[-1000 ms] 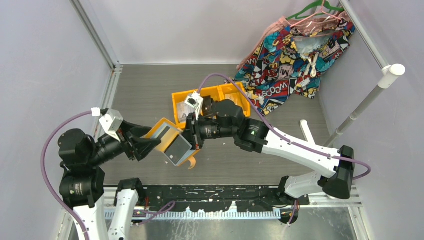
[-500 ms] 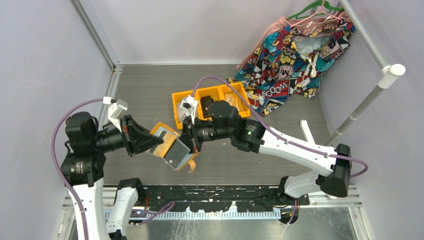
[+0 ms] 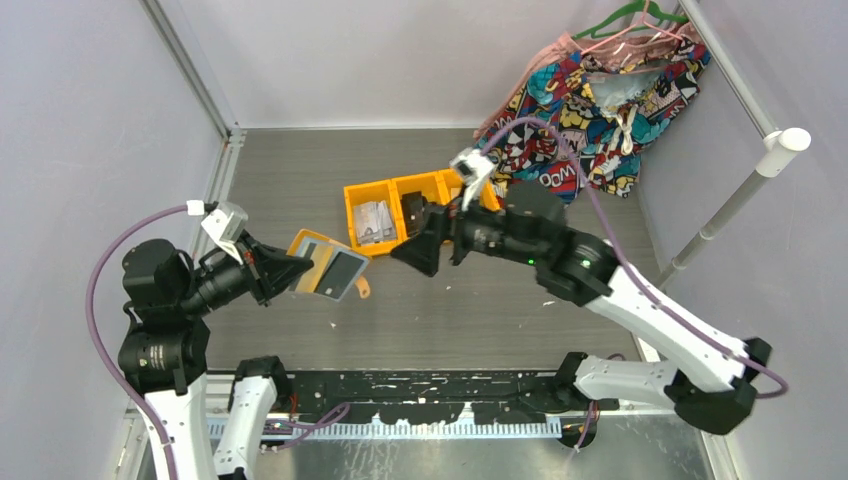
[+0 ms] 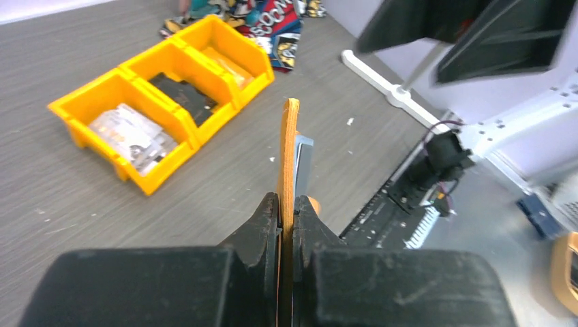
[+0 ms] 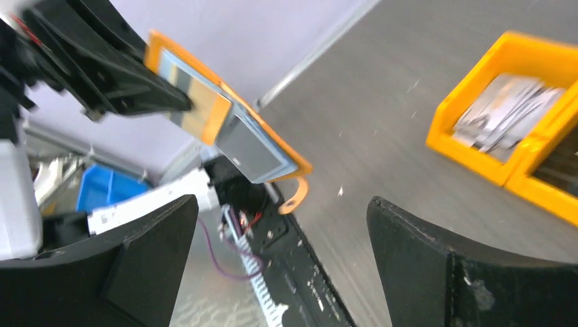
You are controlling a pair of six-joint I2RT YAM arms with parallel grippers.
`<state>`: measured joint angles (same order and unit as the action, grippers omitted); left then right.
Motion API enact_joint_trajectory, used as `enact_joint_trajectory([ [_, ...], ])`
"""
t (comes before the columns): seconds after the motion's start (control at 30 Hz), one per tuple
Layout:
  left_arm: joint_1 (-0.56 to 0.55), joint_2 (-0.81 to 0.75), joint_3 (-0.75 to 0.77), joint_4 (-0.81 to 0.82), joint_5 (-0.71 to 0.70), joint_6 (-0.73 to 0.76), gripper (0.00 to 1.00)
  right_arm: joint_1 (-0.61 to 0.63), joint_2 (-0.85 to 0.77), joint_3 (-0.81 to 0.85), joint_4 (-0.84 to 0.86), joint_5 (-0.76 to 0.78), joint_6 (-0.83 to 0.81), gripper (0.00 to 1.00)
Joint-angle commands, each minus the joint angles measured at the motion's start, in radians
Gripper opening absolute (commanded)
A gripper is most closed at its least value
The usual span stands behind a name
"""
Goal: Take the credit cards out of the card holder
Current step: Remove the credit card from the card holder.
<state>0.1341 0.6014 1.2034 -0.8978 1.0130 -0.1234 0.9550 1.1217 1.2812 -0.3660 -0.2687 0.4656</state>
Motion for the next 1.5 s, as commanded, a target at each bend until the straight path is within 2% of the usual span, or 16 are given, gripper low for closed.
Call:
enact_joint_trajectory([
  [0.0, 0.003, -0.043, -0.022, 0.13, -0.148, -0.024, 0.0, -0.007, -0.098, 0.063, 0.037, 0.155, 0.025, 1.0],
  [0.03, 0.004, -0.046, -0.024, 0.131, -0.155, -0.025, 0.0, -0.006, -0.09, 0.072, 0.053, 0.141, 0.056, 0.99],
  [0.13, 0.003, -0.039, -0.029, 0.142, -0.153, -0.069, 0.0, 0.022, -0.035, 0.048, 0.188, 0.061, 0.188, 0.83],
  [0.2, 0.004, -0.036, -0.043, 0.166, -0.158, -0.122, 0.0, 0.095, 0.015, 0.035, 0.288, 0.041, 0.256, 0.76],
  [0.27, 0.003, -0.03, -0.052, 0.188, -0.133, -0.176, 0.0, 0.145, 0.071, 0.021, 0.388, 0.024, 0.312, 0.74],
  [0.43, 0.004, -0.011, -0.057, 0.271, -0.031, -0.361, 0.0, 0.153, 0.18, -0.047, 0.632, -0.058, 0.472, 0.68],
  [0.7, 0.003, 0.007, -0.055, 0.388, 0.094, -0.589, 0.0, 0.135, 0.182, -0.114, 0.682, -0.053, 0.491, 0.61],
  [0.87, 0.004, 0.011, -0.079, 0.47, 0.143, -0.722, 0.0, 0.118, 0.175, -0.142, 0.776, -0.079, 0.531, 0.58],
  [1.1, 0.003, 0.002, -0.088, 0.475, 0.141, -0.73, 0.01, 0.115, 0.201, -0.125, 0.88, -0.152, 0.596, 0.49],
  [1.2, 0.003, 0.001, -0.089, 0.473, 0.14, -0.729, 0.02, 0.115, 0.209, -0.131, 0.899, -0.155, 0.61, 0.41],
  [1.33, 0.004, 0.002, -0.088, 0.469, 0.149, -0.733, 0.06, 0.114, 0.219, -0.145, 0.927, -0.151, 0.631, 0.26],
  [1.47, 0.003, 0.006, -0.1, 0.473, 0.188, -0.749, 0.23, 0.111, 0.217, -0.154, 0.942, -0.144, 0.64, 0.15],
])
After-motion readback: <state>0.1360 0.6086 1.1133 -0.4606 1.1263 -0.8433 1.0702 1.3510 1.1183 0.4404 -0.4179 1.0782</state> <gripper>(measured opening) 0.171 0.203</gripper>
